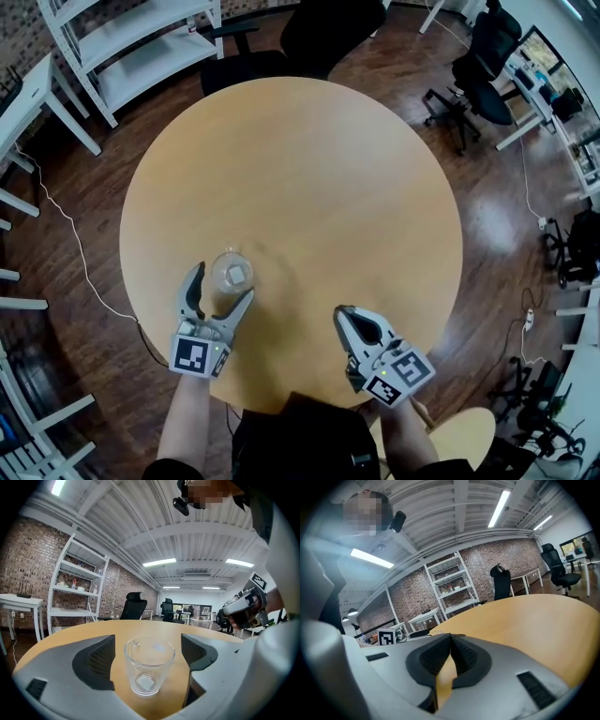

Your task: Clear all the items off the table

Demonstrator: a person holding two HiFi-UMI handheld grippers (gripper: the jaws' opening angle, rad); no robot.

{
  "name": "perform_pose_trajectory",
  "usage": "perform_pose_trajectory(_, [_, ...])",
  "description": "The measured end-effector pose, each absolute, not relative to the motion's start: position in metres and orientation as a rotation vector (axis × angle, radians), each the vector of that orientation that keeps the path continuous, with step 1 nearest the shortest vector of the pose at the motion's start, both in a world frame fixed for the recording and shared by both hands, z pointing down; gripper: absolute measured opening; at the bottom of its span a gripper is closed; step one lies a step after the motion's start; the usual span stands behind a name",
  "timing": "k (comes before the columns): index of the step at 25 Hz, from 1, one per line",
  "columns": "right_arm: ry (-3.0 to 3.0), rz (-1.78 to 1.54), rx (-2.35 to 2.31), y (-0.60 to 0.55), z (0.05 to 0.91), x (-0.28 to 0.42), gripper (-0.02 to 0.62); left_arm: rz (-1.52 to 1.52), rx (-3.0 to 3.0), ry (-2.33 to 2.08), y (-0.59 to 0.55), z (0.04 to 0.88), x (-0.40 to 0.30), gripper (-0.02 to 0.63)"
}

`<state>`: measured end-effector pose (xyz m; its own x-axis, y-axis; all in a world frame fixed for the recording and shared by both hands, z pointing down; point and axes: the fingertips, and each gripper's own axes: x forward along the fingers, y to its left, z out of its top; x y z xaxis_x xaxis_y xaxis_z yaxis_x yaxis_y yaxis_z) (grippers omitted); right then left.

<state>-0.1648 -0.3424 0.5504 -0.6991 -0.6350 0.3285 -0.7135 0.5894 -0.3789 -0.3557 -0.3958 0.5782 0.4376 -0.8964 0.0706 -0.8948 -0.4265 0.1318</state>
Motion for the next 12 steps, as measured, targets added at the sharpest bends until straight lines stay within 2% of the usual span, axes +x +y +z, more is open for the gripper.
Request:
perform_pose_trajectory(3, [-2.673, 0.71, 1.187, -0.336, 0.537, -0.168, 0.003, -0.016, 2.562, -1.577, -0.382, 0.562, -0.361, 0.425])
perform_pose_trajectory(9, [-2.717, 0.609, 1.26, -0.315, 0.491, -0.171, 0.003, -0.084, 2.615, -1.561, -0.343, 0.503, -0.369, 0.266])
perform_pose_trajectory(12, [-2.752, 0.516, 1.315, -0.311, 0.464, -0.166, 0.003, -0.206, 2.635, -1.582, -0.336, 0.458, -0.379, 0.221])
